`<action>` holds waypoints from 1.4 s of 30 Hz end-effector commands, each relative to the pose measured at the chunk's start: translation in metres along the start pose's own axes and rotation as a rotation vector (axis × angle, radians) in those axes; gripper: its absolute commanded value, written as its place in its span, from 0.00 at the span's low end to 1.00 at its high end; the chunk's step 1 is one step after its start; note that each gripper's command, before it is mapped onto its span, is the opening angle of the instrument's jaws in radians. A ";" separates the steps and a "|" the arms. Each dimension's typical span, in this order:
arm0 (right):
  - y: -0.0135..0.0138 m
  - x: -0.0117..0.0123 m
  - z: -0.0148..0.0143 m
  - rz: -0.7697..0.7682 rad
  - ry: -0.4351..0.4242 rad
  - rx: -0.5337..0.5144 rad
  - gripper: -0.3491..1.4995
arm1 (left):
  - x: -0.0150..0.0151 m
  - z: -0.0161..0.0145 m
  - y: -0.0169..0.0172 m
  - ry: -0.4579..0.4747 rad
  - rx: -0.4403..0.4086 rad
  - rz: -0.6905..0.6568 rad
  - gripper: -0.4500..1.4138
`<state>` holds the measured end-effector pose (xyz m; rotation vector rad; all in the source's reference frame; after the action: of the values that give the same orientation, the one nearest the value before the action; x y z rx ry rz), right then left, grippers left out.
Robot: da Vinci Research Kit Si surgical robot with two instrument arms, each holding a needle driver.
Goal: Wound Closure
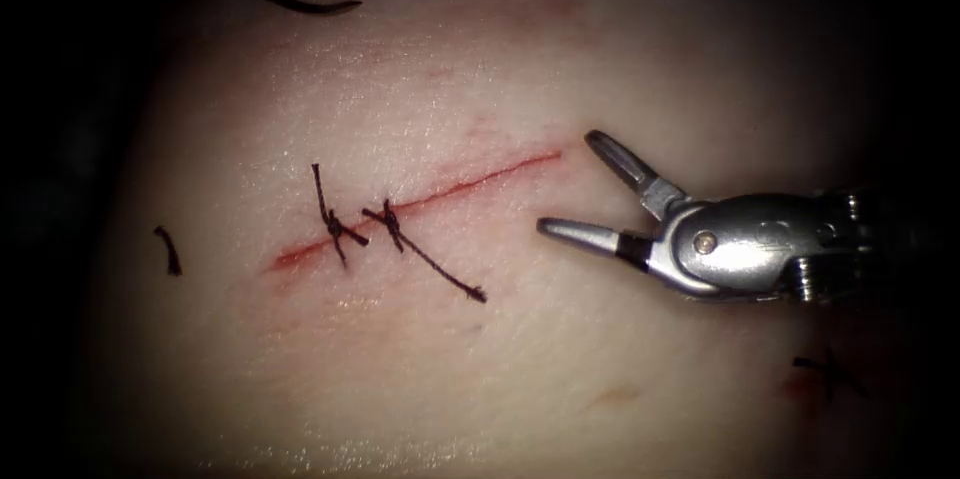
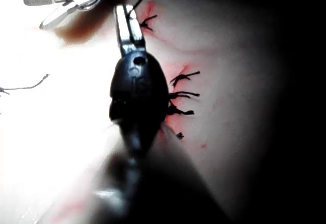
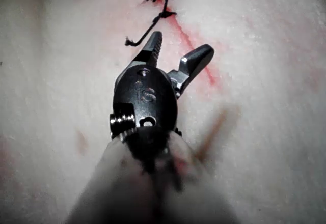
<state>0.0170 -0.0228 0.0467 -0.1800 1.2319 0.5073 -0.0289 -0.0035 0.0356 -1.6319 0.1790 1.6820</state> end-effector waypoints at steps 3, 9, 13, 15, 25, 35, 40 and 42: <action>0.0005 -0.0016 -0.0016 -0.003 -0.030 -0.019 0.79 | -0.0030 0.0031 0.0010 -0.013 -0.045 0.003 0.00; 0.0012 -0.0030 -0.0020 -0.011 -0.050 -0.039 0.80 | -0.0073 0.0087 0.0018 -0.064 -0.127 0.001 0.00; 0.0008 -0.0035 -0.0017 -0.017 -0.049 -0.044 0.80 | -0.0093 0.0133 -0.0003 -0.062 -0.140 0.010 0.00; 0.0006 -0.0035 -0.0018 -0.018 -0.048 -0.043 0.80 | -0.0103 0.0153 -0.0015 -0.071 -0.125 0.028 0.00; 0.0012 -0.0037 -0.0029 -0.019 -0.056 -0.043 0.74 | -0.0156 0.0175 -0.0077 -0.137 -0.089 0.131 0.00; 0.0012 -0.0037 -0.0027 -0.019 -0.057 -0.046 0.73 | -0.0164 0.0181 -0.0083 -0.142 -0.100 0.324 0.00; 0.0012 -0.0037 -0.0028 -0.019 -0.057 -0.046 0.73 | -0.0167 0.0193 -0.0086 -0.216 -0.136 0.325 0.63; 0.0012 -0.0037 -0.0028 -0.019 -0.057 -0.046 0.73 | -0.0168 0.0196 -0.0088 -0.264 -0.166 0.304 0.85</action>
<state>0.0127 -0.0232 0.0491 -0.2173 1.1616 0.5216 -0.0407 0.0069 0.0571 -1.5244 0.1377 2.1981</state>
